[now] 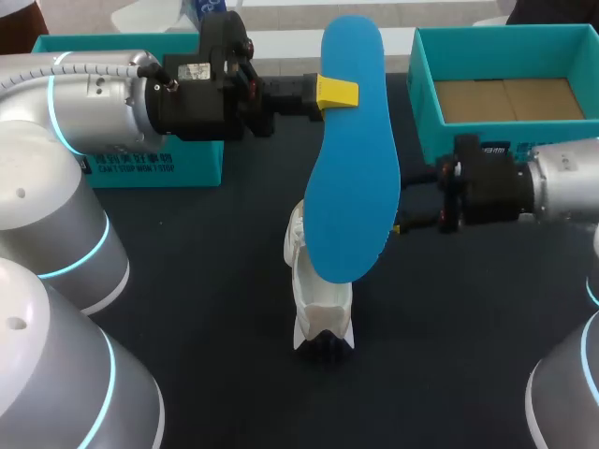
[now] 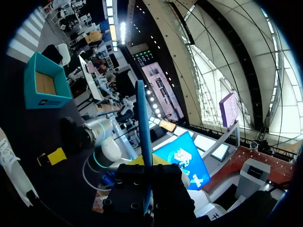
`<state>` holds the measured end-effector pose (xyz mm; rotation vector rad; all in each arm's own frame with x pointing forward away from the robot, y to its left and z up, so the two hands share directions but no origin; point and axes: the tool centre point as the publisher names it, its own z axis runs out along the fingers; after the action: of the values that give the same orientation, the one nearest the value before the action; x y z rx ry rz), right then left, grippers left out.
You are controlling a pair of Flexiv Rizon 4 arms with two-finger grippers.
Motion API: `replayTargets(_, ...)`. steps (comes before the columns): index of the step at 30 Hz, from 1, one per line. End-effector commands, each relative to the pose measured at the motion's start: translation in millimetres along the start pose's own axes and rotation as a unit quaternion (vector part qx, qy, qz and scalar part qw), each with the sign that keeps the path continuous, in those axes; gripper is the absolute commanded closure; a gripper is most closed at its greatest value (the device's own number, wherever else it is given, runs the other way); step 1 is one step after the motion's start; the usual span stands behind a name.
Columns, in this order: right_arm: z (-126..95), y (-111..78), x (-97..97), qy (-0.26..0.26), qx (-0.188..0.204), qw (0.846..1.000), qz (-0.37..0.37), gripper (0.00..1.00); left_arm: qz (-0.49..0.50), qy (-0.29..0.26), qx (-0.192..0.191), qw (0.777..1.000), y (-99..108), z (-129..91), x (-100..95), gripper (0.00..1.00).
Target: Take the shoe out of the shoebox, open the shoe tongue, remove and reinsert the insole, then place the shoe into the shoebox
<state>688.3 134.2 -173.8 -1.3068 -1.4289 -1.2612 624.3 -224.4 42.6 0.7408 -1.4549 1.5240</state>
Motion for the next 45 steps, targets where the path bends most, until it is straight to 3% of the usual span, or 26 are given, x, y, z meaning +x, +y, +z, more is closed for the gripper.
replayTargets(1, -23, -4.5, 10.3, -0.004, 0.003, 1.0, 0.001, 0.0, 0.0, -0.001, 0.0, 1.0, 0, 3, -0.8, 1.0)
replayTargets(22, -31, -0.4, 17.8, -0.011, 0.011, 1.0, 0.008, 0.0, 0.0, -0.001, 0.0, 1.0, 0, 3, -0.8, 1.0)
replayTargets(24, -31, -0.4, 17.8, -0.011, 0.011, 1.0, 0.008, 0.0, 0.05, -0.005, -0.019, 0.999, 3, -4, -7.4, 1.0)
replayTargets(26, -31, -0.4, 17.8, -0.011, 0.011, 1.0, 0.008, 0.0, 0.137, -0.017, -0.066, 0.988, 5, -13, -16.3, 1.0)
replayTargets(28, -31, -0.4, 17.8, -0.011, 0.011, 1.0, 0.008, 0.0, 0.157, -0.005, -0.046, 0.986, 3, -17, -17.7, 1.0)
replayTargets(29, -31, -0.4, 17.8, -0.011, 0.011, 1.0, 0.008, 0.0, 0.205, -0.008, -0.064, 0.977, 2, -19, -20.3, 1.0)
replayTargets(31, -31, -0.4, 17.8, -0.011, 0.011, 1.0, 0.008, 0.0, 0.277, -0.001, -0.061, 0.959, 0, -23, -26.4, 1.0)
replayTargets(34, -31, -0.4, 17.8, -0.011, 0.011, 1.0, 0.008, 0.0, 0.397, -0.002, -0.078, 0.915, -3, -27, -37.1, 1.0)
replayTargets(35, -31, -0.4, 17.8, -0.011, 0.011, 1.0, 0.008, 0.0, 0.466, -0.005, -0.104, 0.879, -3, -28, -41.8, 1.0)
replayTargets(36, -31, -0.4, 17.8, -0.011, 0.011, 1.0, 0.008, 0.0, 0.499, -0.014, -0.117, 0.859, -3, -29, -44.7, 1.0)
replayTargets(37, -31, -0.4, 17.8, -0.011, 0.011, 1.0, 0.008, 0.0, 0.514, -0.016, -0.111, 0.85, -4, -29, -45.9, 1.0)
replayTargets(38, -31, -0.4, 17.8, -0.011, 0.011, 1.0, 0.008, 0.0, 0.557, -0.027, -0.118, 0.822, -4, -28, -46.0, 1.0)
replayTargets(39, -31, -0.4, 17.8, -0.011, 0.011, 1.0, 0.008, 0.0, 0.57, -0.026, -0.121, 0.812, -4, -28, -46.6, 1.0)
replayTargets(41, -31, -0.4, 17.8, -0.011, 0.011, 1.0, 0.008, 0.0, 0.628, -0.027, -0.12, 0.769, -3, -32, -50.5, 1.0)
replayTargets(42, -31, -0.4, 17.8, -0.011, 0.011, 1.0, 0.008, 0.0, 0.641, -0.029, -0.109, 0.759, 0, -35, -53.1, 1.0)
replayTargets(45, -31, -0.4, 17.8, -0.011, 0.011, 1.0, 0.008, 0.0, 0.634, -0.03, -0.101, 0.766, 5, -36, -53.6, 1.0)
